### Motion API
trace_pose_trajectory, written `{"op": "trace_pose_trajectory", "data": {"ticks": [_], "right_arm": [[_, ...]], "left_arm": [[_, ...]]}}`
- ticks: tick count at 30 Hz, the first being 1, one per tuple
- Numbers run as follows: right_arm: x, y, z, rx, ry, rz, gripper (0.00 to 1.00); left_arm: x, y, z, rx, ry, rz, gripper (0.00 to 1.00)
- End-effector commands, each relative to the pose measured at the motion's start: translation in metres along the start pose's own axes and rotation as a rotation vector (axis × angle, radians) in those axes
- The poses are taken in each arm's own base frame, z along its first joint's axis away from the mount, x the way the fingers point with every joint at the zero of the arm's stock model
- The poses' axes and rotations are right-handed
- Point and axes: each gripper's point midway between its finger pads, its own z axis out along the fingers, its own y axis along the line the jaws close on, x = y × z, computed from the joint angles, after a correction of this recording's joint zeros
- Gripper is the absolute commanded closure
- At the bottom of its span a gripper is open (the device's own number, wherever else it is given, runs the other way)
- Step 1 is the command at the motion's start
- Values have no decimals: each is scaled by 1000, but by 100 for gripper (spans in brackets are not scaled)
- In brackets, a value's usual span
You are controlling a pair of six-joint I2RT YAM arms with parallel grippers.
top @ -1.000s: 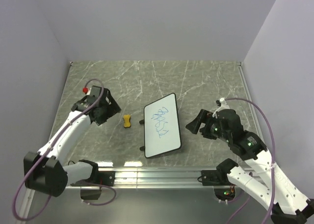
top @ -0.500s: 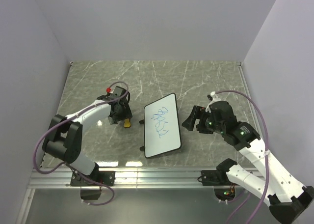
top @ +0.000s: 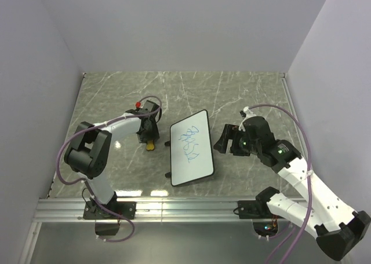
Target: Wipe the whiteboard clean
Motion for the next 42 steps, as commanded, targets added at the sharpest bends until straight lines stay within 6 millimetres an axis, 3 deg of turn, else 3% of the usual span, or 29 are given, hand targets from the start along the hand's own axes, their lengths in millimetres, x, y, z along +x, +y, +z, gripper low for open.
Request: {"op": "trace_pose_trajectory", "data": {"ticks": [1,7,11,14,17,24,28,34,42], "right_arm": [[-18,13,-1,-38,-54,-21,15],[-40,34,4,-83,-61,-59,15],[-55,51,12,-125,-58,-92,15],[-62,58,25,-128,-41,-104,16],[-66,56,40,-101,-18,-107,16],[-79,40,67,43,6,-94,20],[-74,30,81,95,39,-92,24],[-48,18,103,96,118,-69,48],[-33,8,107,112,153,-60,83]], "left_arm": [[-10,-2,-2,-13,-37,13,49],[0,7,2,-36,-23,17,69],[5,10,3,-42,-11,15,100],[3,7,-3,-31,-11,12,100],[-4,-9,-19,20,-31,7,100],[-18,-66,-78,153,-107,32,100],[-20,-87,-112,211,-133,34,100],[-6,-124,-151,352,-133,51,100],[47,-200,-172,625,-71,202,100]]}}
